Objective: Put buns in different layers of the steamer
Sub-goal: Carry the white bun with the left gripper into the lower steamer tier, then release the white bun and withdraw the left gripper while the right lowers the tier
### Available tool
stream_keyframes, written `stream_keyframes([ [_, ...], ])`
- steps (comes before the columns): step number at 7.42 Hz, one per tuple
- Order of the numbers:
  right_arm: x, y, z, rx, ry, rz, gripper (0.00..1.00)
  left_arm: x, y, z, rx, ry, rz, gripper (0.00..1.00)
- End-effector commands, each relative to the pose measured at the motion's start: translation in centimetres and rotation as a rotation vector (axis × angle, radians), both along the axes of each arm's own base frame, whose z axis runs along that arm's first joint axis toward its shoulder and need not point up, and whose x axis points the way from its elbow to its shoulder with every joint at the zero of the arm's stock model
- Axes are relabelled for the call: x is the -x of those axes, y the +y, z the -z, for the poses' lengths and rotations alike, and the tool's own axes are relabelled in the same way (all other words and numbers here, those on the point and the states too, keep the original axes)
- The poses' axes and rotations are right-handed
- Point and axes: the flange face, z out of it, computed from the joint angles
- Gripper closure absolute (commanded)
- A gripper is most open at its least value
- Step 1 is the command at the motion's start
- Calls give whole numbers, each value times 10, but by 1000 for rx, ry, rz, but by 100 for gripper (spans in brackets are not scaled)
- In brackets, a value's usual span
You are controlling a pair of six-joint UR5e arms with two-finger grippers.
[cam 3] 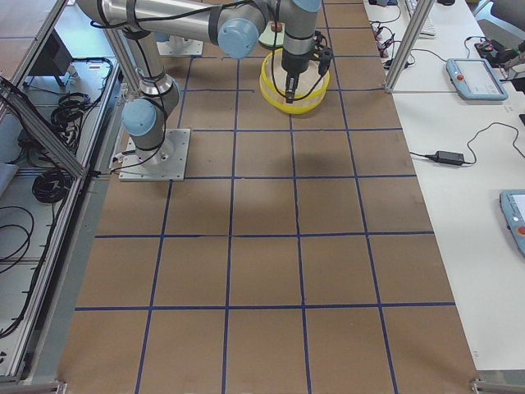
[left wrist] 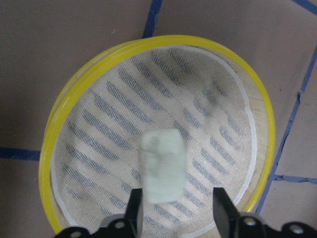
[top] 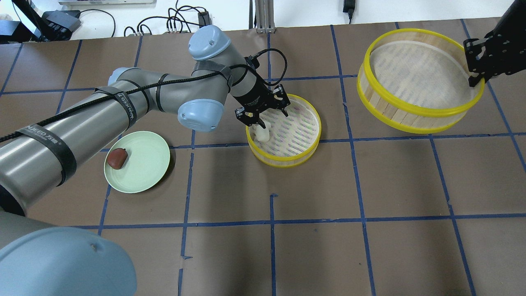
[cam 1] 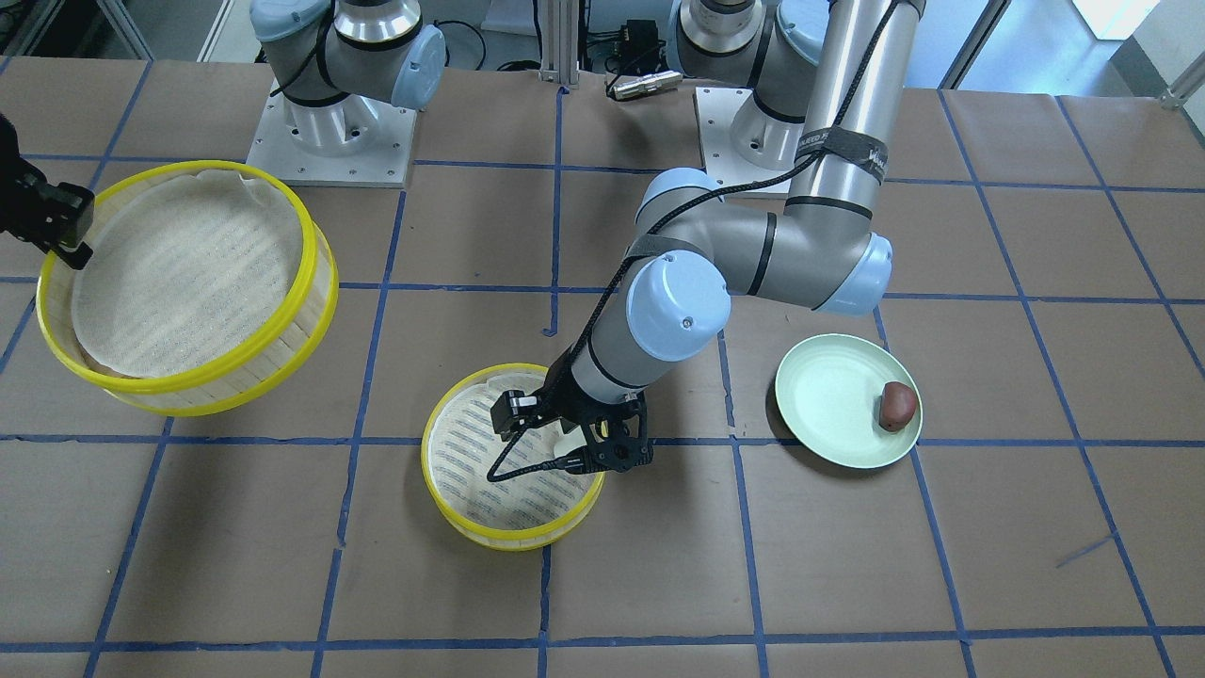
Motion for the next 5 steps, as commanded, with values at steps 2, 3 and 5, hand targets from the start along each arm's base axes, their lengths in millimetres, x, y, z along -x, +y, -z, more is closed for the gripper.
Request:
stream_keyframes([
  [2,-5,0,1,0,-7,4,90,-34,3,-37,119,-202,10,0],
  [3,-20,2,-7,16,-11,13,90,-90,-9,-48,107,-257,26,0],
  [5,-117,1,16,-18,-1,-13,90,-209,-32,-45,107,-282,61,0],
])
